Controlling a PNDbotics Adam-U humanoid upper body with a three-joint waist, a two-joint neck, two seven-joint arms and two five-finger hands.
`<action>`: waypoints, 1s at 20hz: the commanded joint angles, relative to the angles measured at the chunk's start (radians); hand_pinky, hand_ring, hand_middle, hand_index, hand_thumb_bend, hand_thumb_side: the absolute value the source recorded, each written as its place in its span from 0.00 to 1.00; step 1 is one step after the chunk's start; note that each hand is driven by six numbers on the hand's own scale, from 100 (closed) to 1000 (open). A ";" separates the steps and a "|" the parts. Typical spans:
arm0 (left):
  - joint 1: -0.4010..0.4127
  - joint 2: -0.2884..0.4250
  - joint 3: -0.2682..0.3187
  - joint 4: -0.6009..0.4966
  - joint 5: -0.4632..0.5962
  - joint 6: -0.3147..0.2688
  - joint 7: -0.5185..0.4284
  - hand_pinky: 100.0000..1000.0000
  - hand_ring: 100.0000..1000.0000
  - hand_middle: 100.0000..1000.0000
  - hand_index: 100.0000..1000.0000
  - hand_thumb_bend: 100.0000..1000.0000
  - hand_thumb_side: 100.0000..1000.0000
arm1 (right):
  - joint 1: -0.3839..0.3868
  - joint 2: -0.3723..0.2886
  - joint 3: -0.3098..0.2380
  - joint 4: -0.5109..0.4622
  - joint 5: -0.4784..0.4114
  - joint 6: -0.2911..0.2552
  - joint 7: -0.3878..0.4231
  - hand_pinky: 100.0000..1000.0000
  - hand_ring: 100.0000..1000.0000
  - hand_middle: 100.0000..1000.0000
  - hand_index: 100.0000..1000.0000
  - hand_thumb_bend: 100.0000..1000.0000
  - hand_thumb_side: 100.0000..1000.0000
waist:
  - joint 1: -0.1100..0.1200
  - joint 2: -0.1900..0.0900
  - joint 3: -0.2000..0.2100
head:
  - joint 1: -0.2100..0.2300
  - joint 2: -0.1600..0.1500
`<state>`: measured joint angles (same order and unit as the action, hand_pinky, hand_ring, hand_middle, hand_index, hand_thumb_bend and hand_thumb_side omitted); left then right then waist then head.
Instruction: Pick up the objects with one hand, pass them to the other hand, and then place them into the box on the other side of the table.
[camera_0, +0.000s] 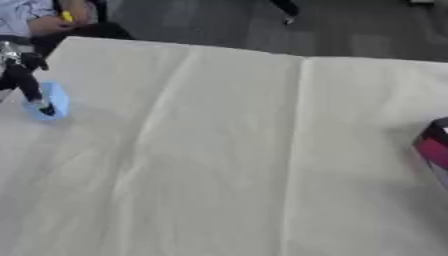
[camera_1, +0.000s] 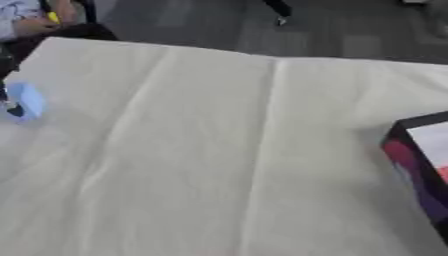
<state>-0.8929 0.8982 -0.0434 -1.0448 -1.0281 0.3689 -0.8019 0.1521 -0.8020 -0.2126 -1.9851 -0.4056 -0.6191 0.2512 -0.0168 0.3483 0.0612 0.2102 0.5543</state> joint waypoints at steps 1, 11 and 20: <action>-0.021 0.054 0.027 0.014 -0.018 0.020 0.016 0.94 0.88 0.80 0.80 0.68 0.00 | 0.005 -0.008 -0.007 -0.015 0.025 -0.003 -0.010 1.00 1.00 1.00 1.00 0.00 0.37 | -0.009 0.002 -0.002 | 0.010 -0.018; -0.020 0.069 0.059 0.082 -0.020 0.047 0.041 0.94 0.88 0.80 0.80 0.66 0.00 | 0.011 0.017 -0.002 -0.015 0.085 -0.023 -0.036 1.00 1.00 1.00 1.00 0.00 0.36 | -0.017 0.025 -0.017 | 0.026 -0.030; -0.014 0.081 0.074 0.098 -0.018 0.057 0.061 0.94 0.88 0.80 0.81 0.65 0.00 | 0.021 0.047 0.002 -0.015 0.146 -0.028 -0.064 1.00 1.00 1.00 1.00 0.00 0.35 | -0.026 0.045 -0.024 | 0.038 -0.040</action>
<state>-0.8960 0.9237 0.0163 -0.9394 -1.0439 0.4175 -0.7414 0.1688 -0.7411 -0.2063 -1.9852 -0.2701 -0.6463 0.1953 -0.0318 0.3941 0.0381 0.2443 0.5278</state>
